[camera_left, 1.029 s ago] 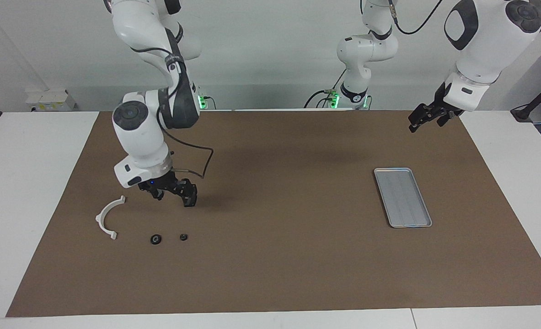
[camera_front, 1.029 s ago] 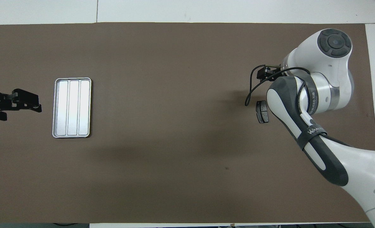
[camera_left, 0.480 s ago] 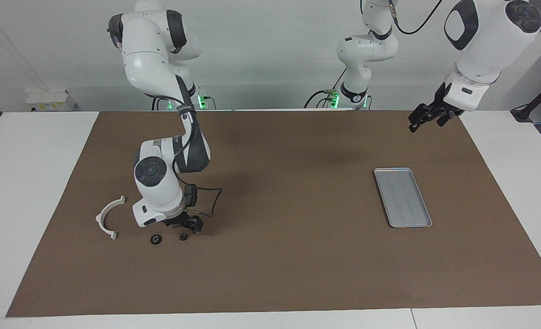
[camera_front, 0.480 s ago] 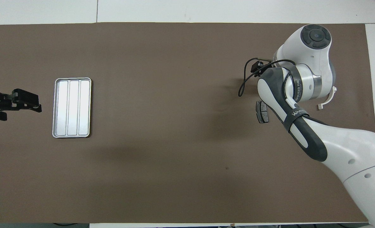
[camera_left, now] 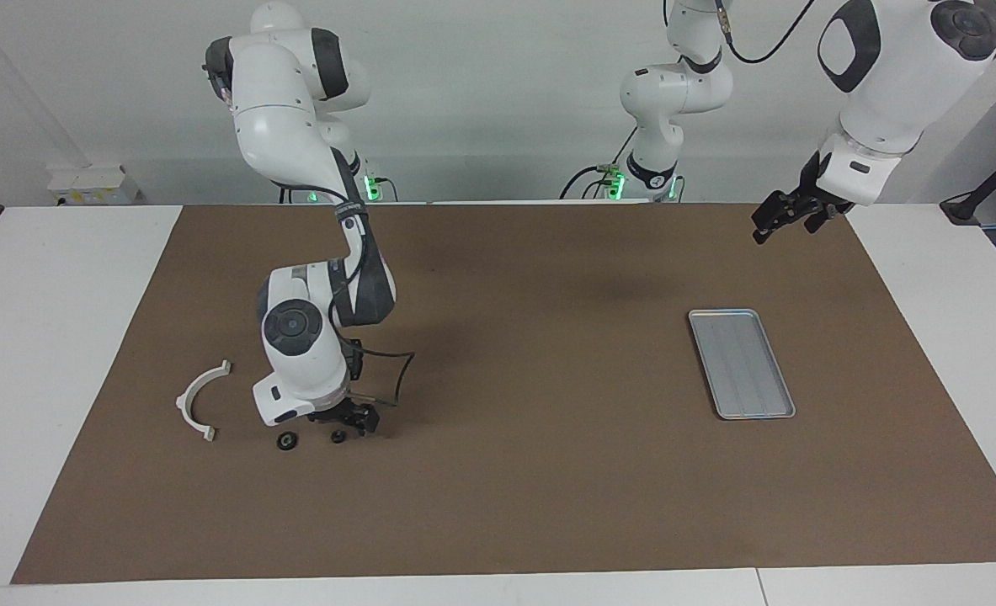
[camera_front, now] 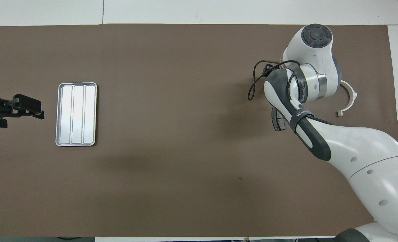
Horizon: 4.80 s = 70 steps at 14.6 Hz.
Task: Pick bearing gear from pile to tray
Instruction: 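Reach the right gripper to the small black piece and grasp it, then carry the black piece to mid-table and set it down with the right gripper, then grasp the black piece with the left gripper while the right gripper withdraws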
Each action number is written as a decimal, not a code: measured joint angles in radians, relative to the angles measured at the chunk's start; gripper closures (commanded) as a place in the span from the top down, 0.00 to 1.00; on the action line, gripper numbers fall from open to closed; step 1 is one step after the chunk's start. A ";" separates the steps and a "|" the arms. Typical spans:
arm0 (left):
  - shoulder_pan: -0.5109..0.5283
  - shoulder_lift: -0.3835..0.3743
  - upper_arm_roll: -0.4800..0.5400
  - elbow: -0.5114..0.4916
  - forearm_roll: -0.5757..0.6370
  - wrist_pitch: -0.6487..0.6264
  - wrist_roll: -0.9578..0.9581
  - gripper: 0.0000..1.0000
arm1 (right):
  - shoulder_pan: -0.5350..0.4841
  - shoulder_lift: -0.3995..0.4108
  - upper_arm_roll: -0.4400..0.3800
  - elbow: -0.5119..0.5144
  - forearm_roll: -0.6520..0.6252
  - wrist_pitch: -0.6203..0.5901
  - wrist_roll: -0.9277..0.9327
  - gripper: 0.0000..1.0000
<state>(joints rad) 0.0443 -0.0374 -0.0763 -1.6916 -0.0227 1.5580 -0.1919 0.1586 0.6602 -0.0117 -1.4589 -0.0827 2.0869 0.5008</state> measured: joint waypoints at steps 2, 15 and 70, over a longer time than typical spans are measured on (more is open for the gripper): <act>0.000 0.000 0.000 0.000 0.000 0.000 0.000 1.00 | -0.002 0.001 0.000 0.002 0.002 0.012 0.001 0.86; 0.000 0.000 0.000 0.000 0.000 0.000 0.000 1.00 | -0.005 0.015 0.002 -0.007 0.008 0.059 0.002 0.37; -0.280 0.163 -0.020 -0.150 -0.004 0.410 -0.494 1.00 | 0.059 -0.015 0.186 0.510 -0.005 -0.548 0.223 1.00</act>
<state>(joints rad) -0.2355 0.1255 -0.0962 -1.8416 -0.0266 1.9681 -0.6859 0.2175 0.6455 0.1741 -0.9490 -0.0872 1.5393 0.7238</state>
